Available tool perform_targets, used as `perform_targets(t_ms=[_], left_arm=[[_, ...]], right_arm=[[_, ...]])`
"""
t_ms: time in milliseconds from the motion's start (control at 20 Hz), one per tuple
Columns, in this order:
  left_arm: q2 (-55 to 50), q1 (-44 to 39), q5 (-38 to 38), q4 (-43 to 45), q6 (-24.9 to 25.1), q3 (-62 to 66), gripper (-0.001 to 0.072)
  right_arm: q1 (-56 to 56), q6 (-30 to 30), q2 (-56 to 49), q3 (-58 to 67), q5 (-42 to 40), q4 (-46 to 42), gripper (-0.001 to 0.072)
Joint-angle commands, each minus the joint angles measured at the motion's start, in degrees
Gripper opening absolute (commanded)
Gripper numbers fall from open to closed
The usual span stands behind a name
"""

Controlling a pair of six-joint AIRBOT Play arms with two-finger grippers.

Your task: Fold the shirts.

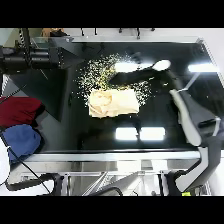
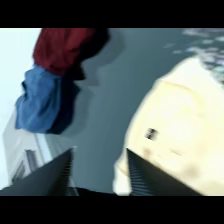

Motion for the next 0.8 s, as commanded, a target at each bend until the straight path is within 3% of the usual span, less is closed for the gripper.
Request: perform_targets(t_ms=[0, 100, 250, 750], left_arm=[[0.35, -0.11, -0.26, -0.20, 0.28, -0.70, 0.0018], [0.35, -0.11, -0.42, -0.15, 0.24, -0.72, 0.0018], [0.35, -0.20, -0.39, -0.15, 0.15, -0.72, 0.0018], [0.35, -0.26, -1.29, -0.17, 0.11, -0.72, 0.0018]], right_arm=[[-13.62, 9.27, 2.97, -0.13, 6.99, -11.54, 0.0574], [-18.38, 11.58, 1.99, -1.64, 8.57, -17.07, 0.0572], [-20.37, 10.40, -0.63, -5.70, 8.81, -18.27, 0.0566], [-6.91, 6.49, -13.33, -8.20, 3.48, -17.64, 0.0564]])
